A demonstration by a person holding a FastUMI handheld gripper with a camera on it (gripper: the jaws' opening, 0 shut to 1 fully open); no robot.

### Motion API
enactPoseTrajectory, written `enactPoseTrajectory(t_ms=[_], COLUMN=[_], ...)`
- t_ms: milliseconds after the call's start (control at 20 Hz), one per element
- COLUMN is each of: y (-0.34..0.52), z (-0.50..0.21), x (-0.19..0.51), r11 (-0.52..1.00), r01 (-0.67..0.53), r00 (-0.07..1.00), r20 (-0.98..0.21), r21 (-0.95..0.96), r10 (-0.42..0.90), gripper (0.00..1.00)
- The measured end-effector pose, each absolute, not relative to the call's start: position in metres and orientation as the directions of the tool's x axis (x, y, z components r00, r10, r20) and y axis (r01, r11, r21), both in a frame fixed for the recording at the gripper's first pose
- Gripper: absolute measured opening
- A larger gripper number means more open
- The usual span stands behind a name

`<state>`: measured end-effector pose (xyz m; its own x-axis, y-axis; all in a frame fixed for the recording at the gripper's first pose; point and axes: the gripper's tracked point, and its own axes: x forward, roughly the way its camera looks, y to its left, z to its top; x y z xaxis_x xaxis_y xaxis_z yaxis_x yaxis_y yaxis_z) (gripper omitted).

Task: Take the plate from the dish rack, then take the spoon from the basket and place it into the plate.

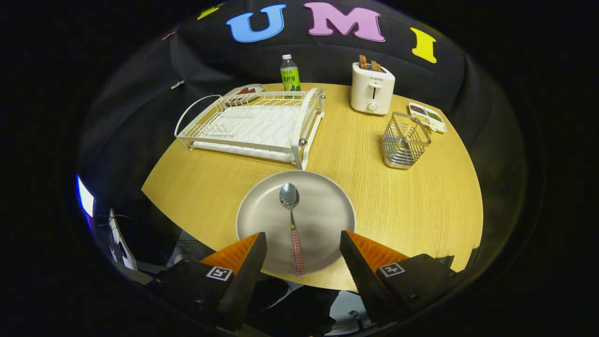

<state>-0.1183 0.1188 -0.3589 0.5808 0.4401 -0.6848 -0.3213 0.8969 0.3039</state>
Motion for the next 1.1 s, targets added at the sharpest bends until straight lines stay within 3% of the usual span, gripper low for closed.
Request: enactPoseTrajectory(t_ms=[550, 1100], y=[0.09, 0.029], z=[-0.204, -0.038], x=[-0.057, -0.031], r11=[0.925, 0.968], r01=[-0.354, -0.238], r00=[0.822, 0.962], r20=[-0.425, -0.118], r21=[0.137, 0.079], r10=[0.378, 0.246], gripper=[0.97, 0.99])
